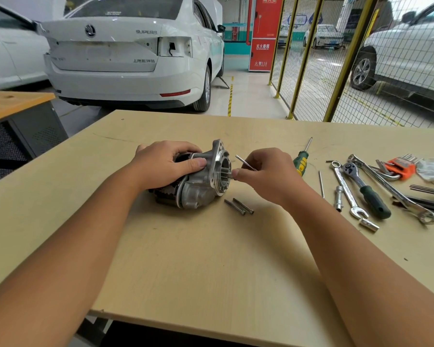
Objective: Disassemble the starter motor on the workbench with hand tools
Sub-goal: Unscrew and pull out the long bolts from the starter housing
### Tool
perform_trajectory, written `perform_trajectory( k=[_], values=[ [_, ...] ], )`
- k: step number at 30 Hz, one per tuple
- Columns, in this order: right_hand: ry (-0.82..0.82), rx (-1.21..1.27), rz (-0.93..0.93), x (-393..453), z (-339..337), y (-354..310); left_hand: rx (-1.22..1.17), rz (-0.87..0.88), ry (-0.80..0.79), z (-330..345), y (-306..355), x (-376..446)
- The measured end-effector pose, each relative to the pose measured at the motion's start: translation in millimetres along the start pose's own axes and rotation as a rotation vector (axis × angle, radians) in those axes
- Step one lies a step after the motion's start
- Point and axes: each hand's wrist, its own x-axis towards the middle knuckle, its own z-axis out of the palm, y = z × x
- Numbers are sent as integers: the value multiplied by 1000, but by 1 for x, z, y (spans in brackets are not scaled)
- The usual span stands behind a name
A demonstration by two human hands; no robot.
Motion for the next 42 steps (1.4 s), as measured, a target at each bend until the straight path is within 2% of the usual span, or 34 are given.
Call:
perform_trajectory(
  k=[9, 20, 23, 26, 28, 30, 33, 35, 42],
  values=[
    [-148, -114, -45, 0, 2, -1, -2, -3, 7, 0, 1, 0],
    [-189, -120, -42, 4, -1, 0, -27, -15, 9, 0, -1, 0],
    [-119, -114, -54, 3, -3, 3, -30, -12, 9, 0, -2, 1],
    [31, 27, -70, -5, -6, 0, -18, -14, 18, 0, -2, 1],
    [161, 12, -171, -10, -4, -8, -17, -14, 19, 1, -1, 1],
    [198, -43, -344, -16, 0, -24, -17, -12, 22, 1, -1, 1],
    [-57, -116, -532, -28, 10, -46, -5, -14, 26, 1, 0, 1],
    [-223, -201, -579, -34, 20, -52, -5, -22, 31, 1, 0, 1],
    [-341, -269, -618, -35, 24, -47, -1, -29, 29, 0, 0, 1]
  ],
)
